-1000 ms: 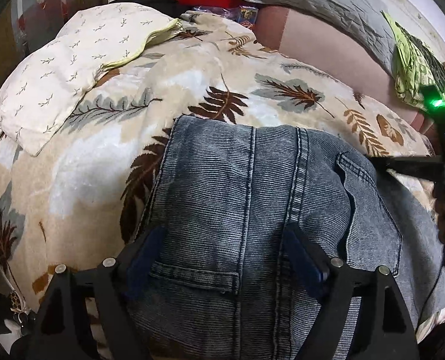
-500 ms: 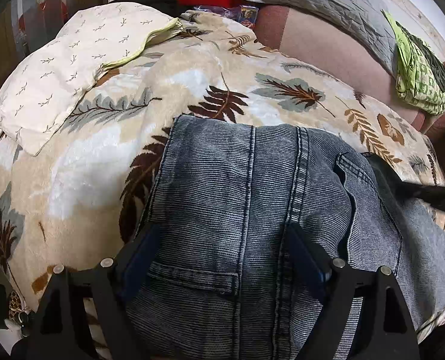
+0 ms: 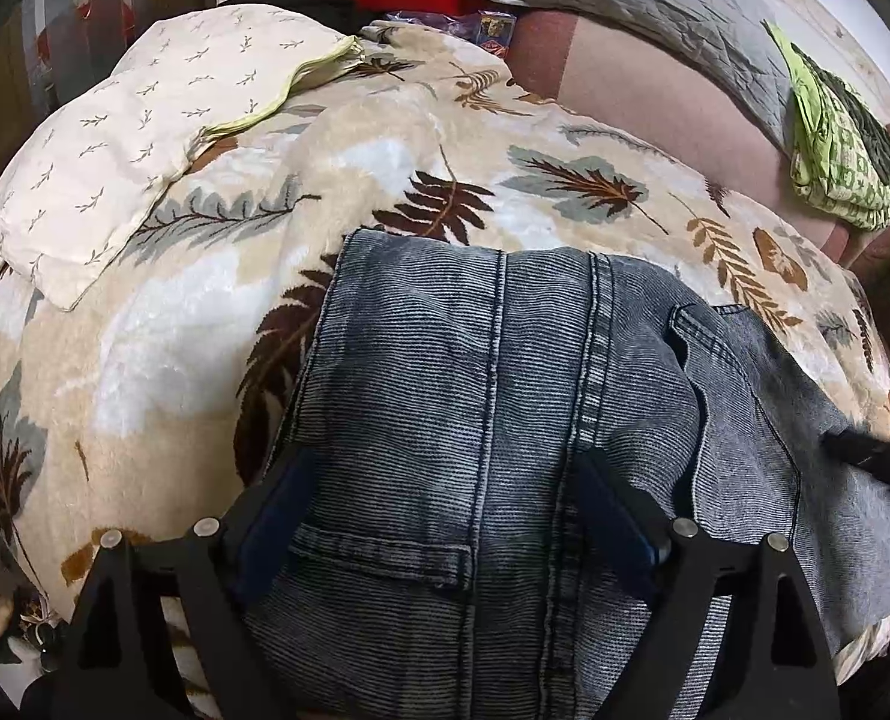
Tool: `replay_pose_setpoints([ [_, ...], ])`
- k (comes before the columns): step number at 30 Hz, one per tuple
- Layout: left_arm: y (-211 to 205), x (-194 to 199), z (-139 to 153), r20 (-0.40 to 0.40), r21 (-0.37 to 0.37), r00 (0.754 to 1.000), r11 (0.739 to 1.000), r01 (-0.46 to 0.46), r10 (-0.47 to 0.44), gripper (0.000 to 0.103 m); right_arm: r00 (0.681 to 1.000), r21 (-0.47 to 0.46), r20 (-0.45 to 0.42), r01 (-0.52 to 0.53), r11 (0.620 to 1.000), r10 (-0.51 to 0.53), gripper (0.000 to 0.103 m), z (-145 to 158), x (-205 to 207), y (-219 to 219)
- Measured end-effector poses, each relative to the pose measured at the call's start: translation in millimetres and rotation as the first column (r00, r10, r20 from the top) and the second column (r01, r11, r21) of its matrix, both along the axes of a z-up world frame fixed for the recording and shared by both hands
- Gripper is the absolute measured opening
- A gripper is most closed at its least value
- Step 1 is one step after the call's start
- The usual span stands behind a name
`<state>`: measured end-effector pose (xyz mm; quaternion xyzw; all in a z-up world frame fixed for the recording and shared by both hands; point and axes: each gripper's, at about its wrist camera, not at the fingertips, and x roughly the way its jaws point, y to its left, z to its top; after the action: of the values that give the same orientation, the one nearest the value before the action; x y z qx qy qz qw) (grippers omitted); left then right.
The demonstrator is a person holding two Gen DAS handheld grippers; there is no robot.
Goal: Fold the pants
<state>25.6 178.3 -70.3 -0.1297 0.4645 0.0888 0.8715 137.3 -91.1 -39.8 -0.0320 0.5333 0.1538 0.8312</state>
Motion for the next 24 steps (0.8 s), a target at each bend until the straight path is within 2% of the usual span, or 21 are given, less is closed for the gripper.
replay_pose_setpoints([
  [2,-1,0,0,0.003,0.005,1.000,1.000,0.000,0.000,0.090,0.992,0.002,-0.115,0.055,0.998,-0.054,0.076,-35,14,-9],
  [4,-1,-1,0,0.007,0.010,1.000,1.000,0.000,0.000,0.090,0.994,0.048,-0.063,0.087,0.995,-0.084,0.075,-25,11,-14],
  [6,1,-1,1,0.013,-0.004,1.000,1.000,-0.007,0.008,0.090,0.994,0.132,-0.053,0.101,0.986,-0.094,0.075,-9,0,-22],
  [10,3,-5,6,0.037,-0.009,0.999,1.000,-0.028,0.028,0.090,0.994,0.201,0.044,0.092,0.975,-0.102,0.075,26,-51,-53],
  [14,0,-13,17,0.068,0.024,0.997,0.999,-0.035,0.033,0.090,0.980,0.254,0.014,0.189,0.949,-0.199,0.075,30,-101,-107],
  [16,-7,-17,25,0.090,0.032,0.996,0.999,-0.016,0.013,0.090,0.957,0.274,-0.013,0.281,0.920,-0.288,0.075,20,-122,-141],
  [19,-27,-21,35,0.123,0.055,0.991,0.998,0.041,-0.047,0.090,0.898,0.306,-0.053,0.431,0.849,-0.437,0.075,1,-143,-192],
  [20,-34,-21,35,0.117,0.059,0.990,0.996,0.066,-0.073,0.090,0.879,0.302,-0.092,0.472,0.828,-0.468,0.075,-10,-145,-204],
  [21,-42,-17,30,0.084,0.065,0.991,0.993,0.101,-0.106,0.090,0.866,0.310,-0.144,0.499,0.809,-0.479,0.075,-23,-144,-213],
  [23,-56,-7,16,-0.024,0.101,0.988,0.983,0.154,-0.152,0.090,0.858,0.372,-0.138,0.508,0.777,-0.495,0.075,-16,-149,-223],
  [24,-59,-6,15,-0.029,0.123,0.988,0.980,0.153,-0.151,0.090,0.855,0.401,-0.130,0.508,0.762,-0.502,0.075,-6,-152,-226],
])
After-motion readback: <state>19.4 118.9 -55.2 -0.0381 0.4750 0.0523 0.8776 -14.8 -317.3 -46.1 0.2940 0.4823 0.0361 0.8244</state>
